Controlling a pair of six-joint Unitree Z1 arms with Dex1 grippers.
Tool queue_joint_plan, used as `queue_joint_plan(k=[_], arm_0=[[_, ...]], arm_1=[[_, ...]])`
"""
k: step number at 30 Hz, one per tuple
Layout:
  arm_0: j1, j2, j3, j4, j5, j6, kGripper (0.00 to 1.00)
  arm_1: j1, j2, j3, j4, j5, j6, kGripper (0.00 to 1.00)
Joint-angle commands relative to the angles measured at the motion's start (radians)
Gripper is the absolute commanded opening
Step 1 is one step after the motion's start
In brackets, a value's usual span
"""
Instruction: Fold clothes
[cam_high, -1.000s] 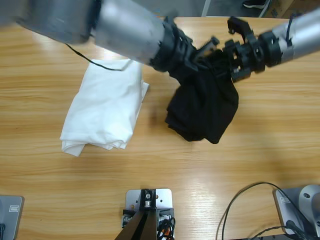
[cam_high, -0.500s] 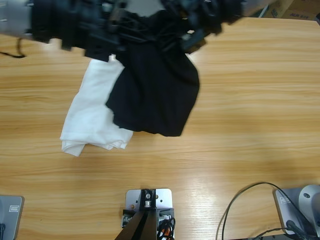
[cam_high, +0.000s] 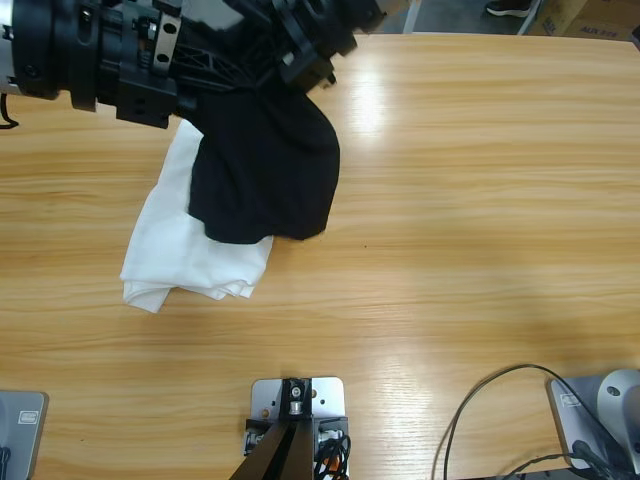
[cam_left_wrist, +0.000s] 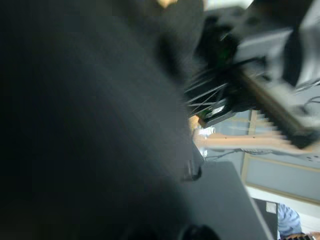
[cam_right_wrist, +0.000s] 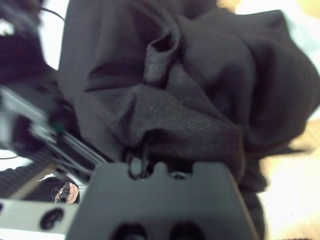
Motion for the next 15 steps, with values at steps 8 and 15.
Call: queue_joint_plan(k=[8, 15], arm_0=[[0.118, -0.099, 0.295, -0.017, -0.043, -0.004, 0.000], [0.117, -0.175, 0.370, -0.017, -0.043, -0.018, 0.000]], arm_1=[[0.139, 0.142, -0.152, 0.011, 0.019, 0.056, 0.000], [0.137, 0.204, -0.205, 0.011, -0.010, 0.023, 0.000]])
